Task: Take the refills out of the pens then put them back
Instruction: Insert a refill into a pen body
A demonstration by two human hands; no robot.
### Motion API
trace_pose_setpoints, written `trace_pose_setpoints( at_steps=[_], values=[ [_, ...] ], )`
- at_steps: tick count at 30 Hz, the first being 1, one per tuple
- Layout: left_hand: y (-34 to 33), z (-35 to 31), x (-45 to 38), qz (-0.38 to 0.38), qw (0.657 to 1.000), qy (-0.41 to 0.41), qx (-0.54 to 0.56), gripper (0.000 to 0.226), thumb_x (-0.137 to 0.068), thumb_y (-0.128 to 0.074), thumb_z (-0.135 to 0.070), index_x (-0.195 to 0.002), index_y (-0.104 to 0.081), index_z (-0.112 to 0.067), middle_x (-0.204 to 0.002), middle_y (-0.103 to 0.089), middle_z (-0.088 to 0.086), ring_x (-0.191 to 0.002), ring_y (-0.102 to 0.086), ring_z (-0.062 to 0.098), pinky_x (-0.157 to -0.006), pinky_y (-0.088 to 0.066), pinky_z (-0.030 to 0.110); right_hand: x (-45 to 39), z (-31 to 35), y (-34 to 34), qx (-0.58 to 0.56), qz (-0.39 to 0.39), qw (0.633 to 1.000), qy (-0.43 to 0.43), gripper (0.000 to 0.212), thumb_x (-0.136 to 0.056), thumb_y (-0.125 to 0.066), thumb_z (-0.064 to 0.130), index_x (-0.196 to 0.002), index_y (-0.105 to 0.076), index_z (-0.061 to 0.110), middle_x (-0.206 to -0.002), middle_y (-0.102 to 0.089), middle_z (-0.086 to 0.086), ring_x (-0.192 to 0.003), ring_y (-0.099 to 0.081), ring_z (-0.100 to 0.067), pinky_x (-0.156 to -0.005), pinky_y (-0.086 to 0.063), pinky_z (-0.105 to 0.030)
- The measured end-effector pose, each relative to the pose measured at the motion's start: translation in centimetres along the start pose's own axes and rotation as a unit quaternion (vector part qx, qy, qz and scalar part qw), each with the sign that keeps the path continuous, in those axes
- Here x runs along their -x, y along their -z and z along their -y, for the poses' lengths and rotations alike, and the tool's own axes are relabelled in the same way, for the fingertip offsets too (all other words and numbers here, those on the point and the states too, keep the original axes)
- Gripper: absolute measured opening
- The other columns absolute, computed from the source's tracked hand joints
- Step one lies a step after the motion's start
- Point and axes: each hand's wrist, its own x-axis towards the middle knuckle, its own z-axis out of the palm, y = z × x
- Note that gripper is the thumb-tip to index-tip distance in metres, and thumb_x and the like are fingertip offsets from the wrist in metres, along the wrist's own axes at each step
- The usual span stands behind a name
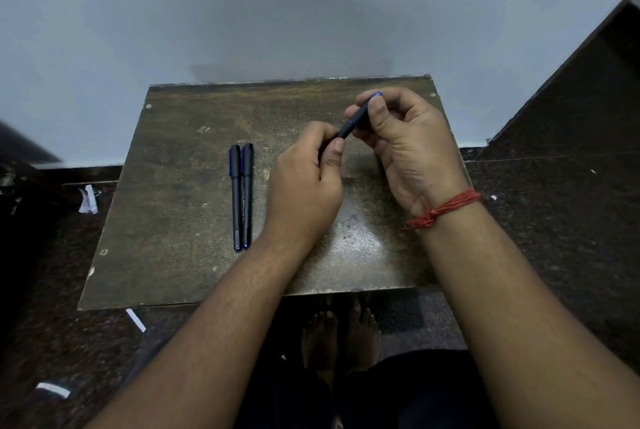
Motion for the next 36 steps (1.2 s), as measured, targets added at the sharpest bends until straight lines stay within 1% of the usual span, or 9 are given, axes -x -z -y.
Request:
trace_pose_setpoints(
  at_steps=[4,11,16,19,22,26,30,33,36],
  values=[
    [0.1,-0.1,0.0,-0.005,1.0,-0.004,-0.015,0.009,-0.1,-0.053,-0.022,-0.097,-0.06,-0.017,-0.064,-0.048,-0.012,-0.057,-0.045,0.006,-0.052,-0.031,0.028,0.1,-0.3,-0.6,-0.017,-0.028,0.999,-0.013,0.019,-0.098,-0.055,0.003,-0.084,-0.065,0.012,-0.075,-0.072,-0.002,-0.082,-0.069,-0.017,-0.081,-0.054,-0.034],
    [0.1,0.1,0.0,-0.025,0.999,-0.014,-0.037,0.008,-0.097,-0.055,-0.023,-0.095,-0.059,-0.017,-0.068,-0.052,-0.01,-0.061,-0.05,0.015,-0.054,-0.045,0.038,0.4,-0.1,-1.6,-0.044,-0.072,0.996,-0.038,0.023,-0.099,-0.053,-0.001,-0.081,-0.062,0.01,-0.069,-0.069,0.003,-0.077,-0.069,-0.011,-0.079,-0.054,-0.032],
    [0.2,0.3,-0.2,-0.048,0.998,-0.008,-0.047,0.007,-0.099,-0.054,-0.021,-0.096,-0.059,-0.016,-0.069,-0.056,-0.007,-0.06,-0.051,0.012,-0.053,-0.04,0.034,0.0,0.8,-0.4,0.109,-0.048,0.993,0.012,0.01,-0.099,-0.059,0.009,-0.098,-0.069,0.013,-0.083,-0.074,0.003,-0.088,-0.072,-0.009,-0.083,-0.055,-0.024],
    [0.3,0.7,-0.3,-0.048,0.997,0.001,-0.054,0.009,-0.1,-0.054,-0.022,-0.097,-0.059,-0.015,-0.069,-0.056,-0.008,-0.06,-0.051,0.01,-0.052,-0.036,0.032,-0.2,1.2,1.3,0.402,-0.07,0.912,0.047,0.006,-0.096,-0.064,0.021,-0.094,-0.068,0.026,-0.087,-0.07,0.01,-0.093,-0.067,-0.011,-0.075,-0.051,-0.018],
    [0.4,0.9,-0.4,-0.046,0.997,0.011,-0.057,0.009,-0.1,-0.054,-0.022,-0.096,-0.059,-0.016,-0.066,-0.052,-0.01,-0.059,-0.048,0.007,-0.053,-0.034,0.03,0.1,1.3,2.1,0.598,-0.04,0.799,0.037,0.008,-0.092,-0.067,0.031,-0.085,-0.064,0.029,-0.082,-0.061,0.012,-0.104,-0.057,-0.023,-0.087,-0.05,-0.034],
    [0.5,0.9,-0.4,-0.047,0.997,0.012,-0.052,0.01,-0.1,-0.053,-0.022,-0.096,-0.058,-0.015,-0.069,-0.055,-0.008,-0.062,-0.051,0.013,-0.055,-0.043,0.037,0.6,1.2,1.3,0.685,-0.018,0.729,0.011,0.015,-0.092,-0.066,0.035,-0.094,-0.061,0.021,-0.094,-0.065,0.003,-0.11,-0.05,-0.027,-0.093,-0.047,-0.04],
    [0.4,0.9,-0.4,-0.047,0.997,0.015,-0.051,0.01,-0.1,-0.053,-0.023,-0.096,-0.058,-0.016,-0.069,-0.055,-0.007,-0.062,-0.052,0.014,-0.056,-0.044,0.039,1.0,0.6,0.3,0.722,-0.029,0.689,0.044,0.008,-0.094,-0.06,0.023,-0.099,-0.055,0.019,-0.101,-0.067,-0.002,-0.106,-0.051,-0.028,-0.076,-0.035,-0.034],
    [0.4,0.9,-0.4,-0.049,0.997,0.016,-0.049,0.01,-0.1,-0.053,-0.022,-0.095,-0.058,-0.016,-0.07,-0.056,-0.007,-0.063,-0.052,0.014,-0.057,-0.044,0.038,0.8,0.5,0.1,0.719,-0.024,0.694,0.028,0.006,-0.094,-0.055,0.02,-0.1,-0.055,0.017,-0.1,-0.066,-0.003,-0.107,-0.052,-0.028,-0.074,-0.035,-0.034],
    [0.4,0.9,-0.4,-0.048,0.998,0.017,-0.048,0.01,-0.1,-0.052,-0.023,-0.096,-0.058,-0.016,-0.07,-0.056,-0.007,-0.063,-0.052,0.015,-0.056,-0.043,0.037,0.3,0.6,0.3,0.619,-0.047,0.784,0.015,0.018,-0.091,-0.056,0.024,-0.107,-0.063,0.018,-0.102,-0.067,-0.003,-0.102,-0.058,-0.024,-0.08,-0.048,-0.034]
  ],
)
